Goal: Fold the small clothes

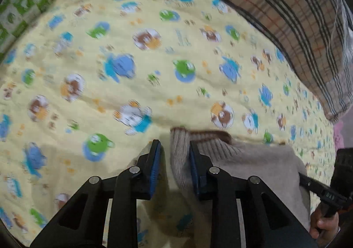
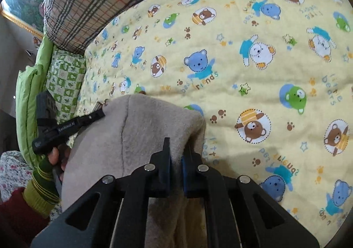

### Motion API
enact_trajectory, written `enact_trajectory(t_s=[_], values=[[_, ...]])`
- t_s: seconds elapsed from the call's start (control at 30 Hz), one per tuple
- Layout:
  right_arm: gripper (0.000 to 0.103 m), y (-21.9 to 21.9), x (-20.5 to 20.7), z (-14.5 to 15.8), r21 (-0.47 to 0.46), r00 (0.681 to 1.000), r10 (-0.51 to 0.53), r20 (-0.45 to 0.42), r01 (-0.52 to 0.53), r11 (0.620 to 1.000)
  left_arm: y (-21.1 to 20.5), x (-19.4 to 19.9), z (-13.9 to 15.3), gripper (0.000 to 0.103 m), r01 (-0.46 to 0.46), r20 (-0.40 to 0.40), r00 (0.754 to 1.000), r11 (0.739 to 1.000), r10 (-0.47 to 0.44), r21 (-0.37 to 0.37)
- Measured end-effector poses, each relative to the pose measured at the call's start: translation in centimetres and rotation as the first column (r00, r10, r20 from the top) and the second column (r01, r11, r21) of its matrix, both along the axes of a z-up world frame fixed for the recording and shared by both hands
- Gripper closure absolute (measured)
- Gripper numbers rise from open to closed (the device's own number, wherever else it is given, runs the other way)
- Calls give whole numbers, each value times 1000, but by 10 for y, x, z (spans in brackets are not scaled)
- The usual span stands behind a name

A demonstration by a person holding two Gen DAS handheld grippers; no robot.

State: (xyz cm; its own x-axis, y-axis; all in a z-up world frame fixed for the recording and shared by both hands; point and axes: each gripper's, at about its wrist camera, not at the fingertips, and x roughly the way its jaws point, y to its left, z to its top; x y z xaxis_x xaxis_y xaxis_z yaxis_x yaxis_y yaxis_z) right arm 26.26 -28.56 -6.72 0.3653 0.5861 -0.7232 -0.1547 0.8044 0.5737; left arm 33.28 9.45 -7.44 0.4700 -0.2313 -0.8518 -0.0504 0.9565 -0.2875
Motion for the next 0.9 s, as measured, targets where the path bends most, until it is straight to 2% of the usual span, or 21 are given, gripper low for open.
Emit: enact_trajectory(t_s=[0.07, 0.17, 0.23, 0.3, 0.43, 0.53, 0.63, 0.7, 0.8, 0.83, 0.87, 0.9], values=[[87, -1, -1, 5, 7, 1000, -3, -15, 3, 1000, 5, -8, 13, 77, -12, 18, 1000, 999, 13, -48], [79, -7, -7, 20, 53, 998, -40, -38, 42, 998, 4, -41, 37, 70, 15, 47, 999, 995, -10, -95], [65, -17, -24, 34, 88, 998, -53, -17, 54, 995, 2, -69, 45, 67, 37, 56, 998, 991, -29, -130], [57, -25, -46, 44, 110, 998, -55, 2, 55, 992, -6, -104, 49, 64, 67, 54, 997, 984, -59, -164], [56, -26, -92, 54, 99, 1000, -4, 8, 3, 995, -12, -161, 44, 62, 64, 14, 998, 971, -63, -231], [56, -25, -126, 53, 88, 1000, 19, 0, -19, 996, -10, -200, 36, 58, 36, -12, 999, 952, -42, -303], [56, -25, -151, 42, 55, 999, 17, -27, -16, 998, -13, -221, 26, 54, 25, -33, 999, 926, -40, -376], [56, -24, -161, 31, 60, 998, 15, -60, -12, 998, -19, -229, 21, 54, 22, -54, 997, 924, -47, -382], [57, -16, -172, 17, 58, 996, 31, -89, -26, 998, -29, -235, 16, 50, 37, -50, 997, 938, -58, -345], [58, -12, -174, 15, 41, 995, 36, -90, -33, 999, -30, -234, 12, 48, 27, -61, 997, 939, -51, -343], [65, -8, -175, 12, 22, 995, 42, -94, -40, 999, -28, -233, 8, 48, 14, -75, 996, 939, -42, -344], [96, -6, -176, 11, 17, 994, 49, -98, -47, 999, -28, -231, 5, 48, 2, -89, 995, 938, -35, -346]])
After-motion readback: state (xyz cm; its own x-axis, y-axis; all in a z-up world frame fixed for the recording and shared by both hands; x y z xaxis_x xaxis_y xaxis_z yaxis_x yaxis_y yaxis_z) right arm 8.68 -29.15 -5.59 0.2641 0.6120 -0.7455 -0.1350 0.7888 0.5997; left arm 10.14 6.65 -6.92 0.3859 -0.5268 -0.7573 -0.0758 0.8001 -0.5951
